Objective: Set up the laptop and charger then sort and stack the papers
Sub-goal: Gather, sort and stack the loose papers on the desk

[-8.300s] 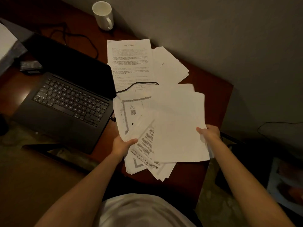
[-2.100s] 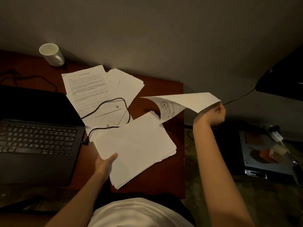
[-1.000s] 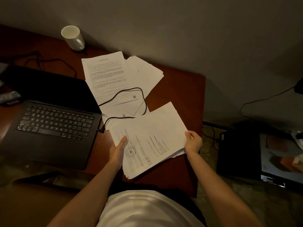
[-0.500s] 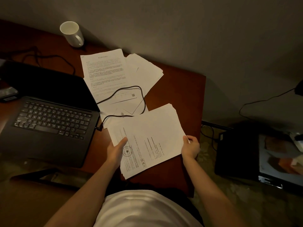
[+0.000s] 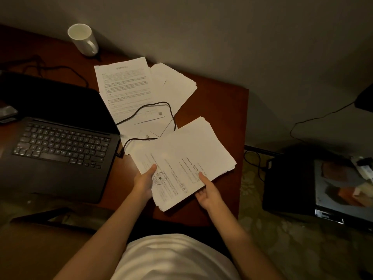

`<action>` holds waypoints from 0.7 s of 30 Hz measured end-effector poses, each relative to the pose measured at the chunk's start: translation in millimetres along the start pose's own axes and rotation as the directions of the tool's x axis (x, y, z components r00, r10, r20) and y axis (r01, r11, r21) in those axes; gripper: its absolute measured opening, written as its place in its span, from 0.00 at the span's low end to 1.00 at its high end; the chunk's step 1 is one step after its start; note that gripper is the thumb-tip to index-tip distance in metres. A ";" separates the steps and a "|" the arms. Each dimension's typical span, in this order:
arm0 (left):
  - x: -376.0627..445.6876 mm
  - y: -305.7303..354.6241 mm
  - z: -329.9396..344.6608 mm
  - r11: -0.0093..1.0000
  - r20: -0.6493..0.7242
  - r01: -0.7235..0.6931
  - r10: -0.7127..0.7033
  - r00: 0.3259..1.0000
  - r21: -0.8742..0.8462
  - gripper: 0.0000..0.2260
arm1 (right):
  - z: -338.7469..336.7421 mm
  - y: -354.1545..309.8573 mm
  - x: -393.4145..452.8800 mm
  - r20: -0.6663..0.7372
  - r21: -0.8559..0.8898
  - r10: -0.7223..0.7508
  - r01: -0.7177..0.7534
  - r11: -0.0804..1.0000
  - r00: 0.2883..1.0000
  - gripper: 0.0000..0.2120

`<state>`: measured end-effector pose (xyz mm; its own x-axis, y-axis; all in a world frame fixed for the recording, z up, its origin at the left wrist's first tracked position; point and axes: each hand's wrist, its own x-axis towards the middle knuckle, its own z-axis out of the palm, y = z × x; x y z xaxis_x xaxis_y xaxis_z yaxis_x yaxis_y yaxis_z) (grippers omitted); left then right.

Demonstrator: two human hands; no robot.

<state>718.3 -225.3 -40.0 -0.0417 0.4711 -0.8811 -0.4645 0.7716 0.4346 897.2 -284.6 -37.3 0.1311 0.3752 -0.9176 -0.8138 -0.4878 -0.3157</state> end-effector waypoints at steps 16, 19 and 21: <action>-13.5 66.6 -9.3 0.908 0.269 -0.048 -0.072 0.960 0.416 0.25 | -1.5 -31.4 5.0 0.349 -0.469 -0.068 0.237 0.851 0.935 0.14; -12.4 69.4 -19.6 0.828 0.368 -0.119 -0.110 0.923 0.547 0.28 | 11.0 -31.8 7.2 0.377 -0.647 -0.059 0.309 0.697 0.924 0.12; -5.0 64.0 -35.7 0.838 0.383 -0.181 -0.035 0.923 0.514 0.30 | 24.6 -33.2 8.9 0.371 -0.728 -0.074 0.339 0.596 0.926 0.13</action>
<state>657.2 -193.5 -14.5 0.3164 0.5712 -0.7574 0.0729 0.7814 0.6197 911.5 -245.7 -29.0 -0.0286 0.6760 -0.7364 -0.0289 -0.7369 -0.6754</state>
